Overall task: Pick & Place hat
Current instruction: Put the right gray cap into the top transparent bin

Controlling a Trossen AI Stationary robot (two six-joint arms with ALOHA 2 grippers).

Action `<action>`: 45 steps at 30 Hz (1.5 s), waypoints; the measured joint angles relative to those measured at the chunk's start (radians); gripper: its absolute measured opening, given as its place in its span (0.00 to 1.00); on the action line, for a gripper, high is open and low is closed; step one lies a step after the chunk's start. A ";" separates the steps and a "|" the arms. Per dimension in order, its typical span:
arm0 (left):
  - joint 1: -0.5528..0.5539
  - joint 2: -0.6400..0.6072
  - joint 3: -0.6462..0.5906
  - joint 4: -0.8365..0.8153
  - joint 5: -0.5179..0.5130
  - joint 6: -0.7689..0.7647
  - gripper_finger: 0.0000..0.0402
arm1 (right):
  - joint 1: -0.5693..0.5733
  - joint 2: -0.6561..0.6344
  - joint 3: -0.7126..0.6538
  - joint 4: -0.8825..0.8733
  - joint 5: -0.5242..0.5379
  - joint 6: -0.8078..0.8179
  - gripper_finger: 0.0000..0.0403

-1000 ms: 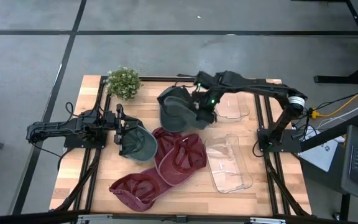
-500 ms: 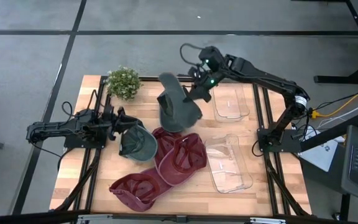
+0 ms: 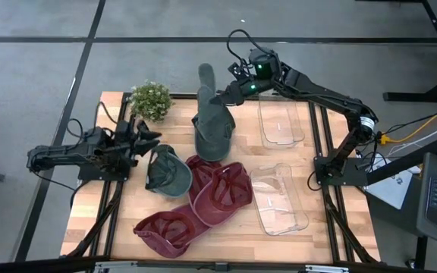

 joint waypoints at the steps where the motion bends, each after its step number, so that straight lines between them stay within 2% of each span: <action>1: 0.000 0.037 0.040 -0.017 -0.010 0.079 0.38 | 0.000 0.000 0.000 0.004 0.000 0.004 0.03; 5: 0.000 0.219 0.205 -0.113 -0.039 0.329 0.38 | 0.000 0.000 0.000 0.041 0.023 0.025 0.03; 10: 0.000 0.445 0.373 -0.184 -0.055 0.513 0.38 | 0.000 0.000 0.000 0.093 0.030 0.022 0.03; 15: 0.024 0.530 0.455 -0.185 -0.040 0.629 0.38 | 0.000 0.000 0.000 0.107 0.029 -0.005 0.03; 21: 0.079 0.552 0.459 -0.177 -0.054 0.624 0.38 | 0.008 0.000 0.000 0.113 0.019 -0.019 0.03; 28: 0.088 0.658 0.464 -0.110 -0.052 0.625 0.38 | 0.017 0.000 0.000 0.141 0.017 -0.040 0.03; 32: 0.084 0.726 0.519 -0.115 -0.053 0.596 0.38 | 0.016 0.000 0.000 0.142 0.018 -0.054 0.03; 36: 0.084 0.787 0.592 -0.189 -0.051 0.580 0.39 | 0.017 0.000 0.000 0.141 0.018 -0.057 0.03; 39: 0.084 0.825 0.641 -0.252 -0.046 0.551 0.42 | 0.017 0.000 0.000 0.141 0.012 -0.057 0.03; 45: 0.084 0.850 0.693 -0.339 -0.028 0.543 0.56 | 0.016 0.000 0.000 0.141 -0.010 -0.058 0.03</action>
